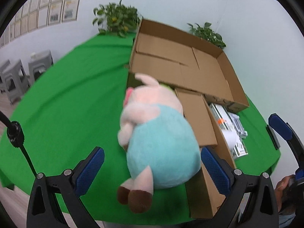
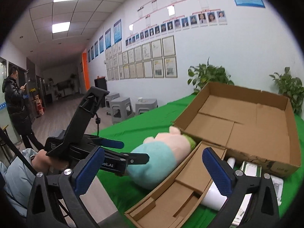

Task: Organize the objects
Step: 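Grasp the plush pig with the right gripper and lift it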

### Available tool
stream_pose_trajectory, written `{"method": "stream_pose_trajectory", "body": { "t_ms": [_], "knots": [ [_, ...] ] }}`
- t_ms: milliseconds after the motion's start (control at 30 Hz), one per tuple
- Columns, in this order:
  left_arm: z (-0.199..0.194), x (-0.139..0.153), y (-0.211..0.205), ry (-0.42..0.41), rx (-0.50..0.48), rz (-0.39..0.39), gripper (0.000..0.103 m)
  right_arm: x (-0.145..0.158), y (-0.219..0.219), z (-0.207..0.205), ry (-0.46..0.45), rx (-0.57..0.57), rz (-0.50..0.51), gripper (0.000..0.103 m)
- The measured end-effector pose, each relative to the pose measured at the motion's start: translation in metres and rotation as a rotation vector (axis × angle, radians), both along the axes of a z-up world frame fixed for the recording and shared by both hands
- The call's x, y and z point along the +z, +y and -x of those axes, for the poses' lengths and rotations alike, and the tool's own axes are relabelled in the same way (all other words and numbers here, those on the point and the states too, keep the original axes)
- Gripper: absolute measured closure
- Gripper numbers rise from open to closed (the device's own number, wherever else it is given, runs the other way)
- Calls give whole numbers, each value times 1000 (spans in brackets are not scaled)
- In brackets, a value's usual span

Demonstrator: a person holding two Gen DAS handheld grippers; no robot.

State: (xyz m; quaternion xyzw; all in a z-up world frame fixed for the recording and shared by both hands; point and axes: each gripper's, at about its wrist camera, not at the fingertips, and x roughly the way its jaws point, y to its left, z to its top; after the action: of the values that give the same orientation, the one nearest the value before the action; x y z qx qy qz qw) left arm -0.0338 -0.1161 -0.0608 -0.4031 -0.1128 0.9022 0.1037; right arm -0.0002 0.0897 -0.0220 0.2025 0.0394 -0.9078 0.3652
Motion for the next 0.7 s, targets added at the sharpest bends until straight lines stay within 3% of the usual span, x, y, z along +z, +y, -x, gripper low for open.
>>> {"method": "stream_pose_trajectory", "body": {
  "t_ms": [100,167,200,333,500,700],
  "knots": [
    [9,-18,-1,-44,-33,-77,4,-4,-3,4,-42,6,9,0],
    [11,-23,-1,-58,-67,-132,16,-3,-3,3,-59,5,23,0],
    [11,-24,-1,-55,-82,-146,27,-2,-3,3,-70,4,34,0],
    [4,-22,-4,-23,-91,-136,44,0,-3,7,-134,3,95,0],
    [-19,-11,-13,0,-74,-89,47,3,-19,21,-204,61,161,0],
    [-55,-3,-40,26,-16,-105,48,-4,-52,47,-343,134,227,0]
  ]
}}
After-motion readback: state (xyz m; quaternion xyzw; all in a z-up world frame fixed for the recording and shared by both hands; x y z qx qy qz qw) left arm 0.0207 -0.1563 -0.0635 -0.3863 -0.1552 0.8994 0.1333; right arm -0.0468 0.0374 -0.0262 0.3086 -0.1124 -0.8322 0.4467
